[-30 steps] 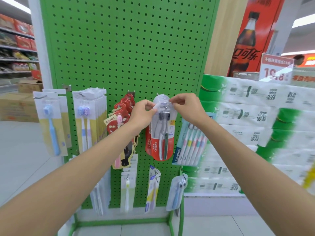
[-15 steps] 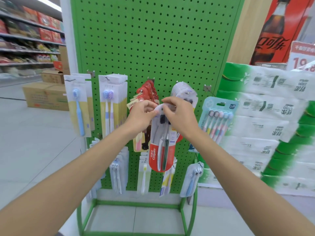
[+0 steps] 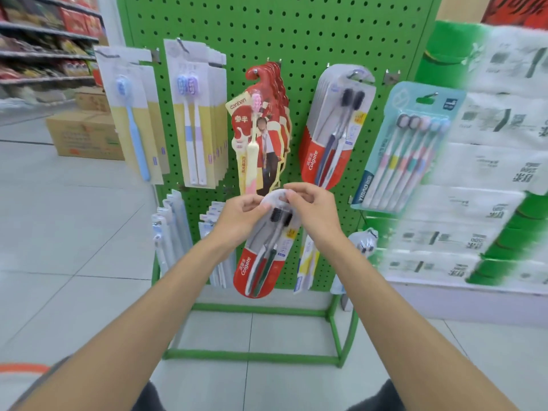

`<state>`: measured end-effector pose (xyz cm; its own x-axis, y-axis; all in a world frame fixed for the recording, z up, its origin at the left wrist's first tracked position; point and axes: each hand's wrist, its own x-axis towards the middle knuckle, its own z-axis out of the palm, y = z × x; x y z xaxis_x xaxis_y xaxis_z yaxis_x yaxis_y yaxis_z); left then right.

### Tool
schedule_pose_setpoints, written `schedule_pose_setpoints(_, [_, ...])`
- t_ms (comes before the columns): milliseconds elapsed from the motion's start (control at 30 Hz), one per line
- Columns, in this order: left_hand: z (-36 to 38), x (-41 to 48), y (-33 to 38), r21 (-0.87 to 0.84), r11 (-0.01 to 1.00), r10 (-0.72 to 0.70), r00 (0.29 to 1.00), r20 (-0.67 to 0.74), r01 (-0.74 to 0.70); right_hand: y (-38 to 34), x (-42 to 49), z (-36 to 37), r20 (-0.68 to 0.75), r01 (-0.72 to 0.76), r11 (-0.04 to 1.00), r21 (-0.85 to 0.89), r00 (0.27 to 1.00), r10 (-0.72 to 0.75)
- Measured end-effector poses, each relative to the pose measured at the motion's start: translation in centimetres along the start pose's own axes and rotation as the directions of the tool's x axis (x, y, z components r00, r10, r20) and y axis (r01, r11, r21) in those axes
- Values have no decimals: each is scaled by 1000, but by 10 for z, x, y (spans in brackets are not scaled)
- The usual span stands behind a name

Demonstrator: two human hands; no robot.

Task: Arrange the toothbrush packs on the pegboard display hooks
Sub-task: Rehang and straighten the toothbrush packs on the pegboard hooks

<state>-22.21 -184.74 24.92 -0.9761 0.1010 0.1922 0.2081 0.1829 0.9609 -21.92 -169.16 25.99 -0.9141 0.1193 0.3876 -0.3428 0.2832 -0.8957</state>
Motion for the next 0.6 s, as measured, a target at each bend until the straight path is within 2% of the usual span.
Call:
schedule_pose_setpoints(133, [6,-4,-3,-163,984,-78,997,-24,73,4,-5,0,-16,-147,978,147,988,151])
schedule_pose_setpoints(200, [9,-7,-4,-220,971,-108,993,-38,97,14,-11,2,90,-278,936,215,960,264])
schedule_pose_setpoints(300, [9,-12,-6,-288,953,-123,987,-100,90,30,-23,5,294,-472,830,298,872,391])
schedule_pose_setpoints(433, [-4,-13,-13,-307,948,-147,966,-213,77,43,-44,10,524,-556,811,182,753,398])
schedule_pose_setpoints(600, [-19,-13,-18,-290,954,-159,949,-271,77,54,-71,4,651,-474,876,-88,638,411])
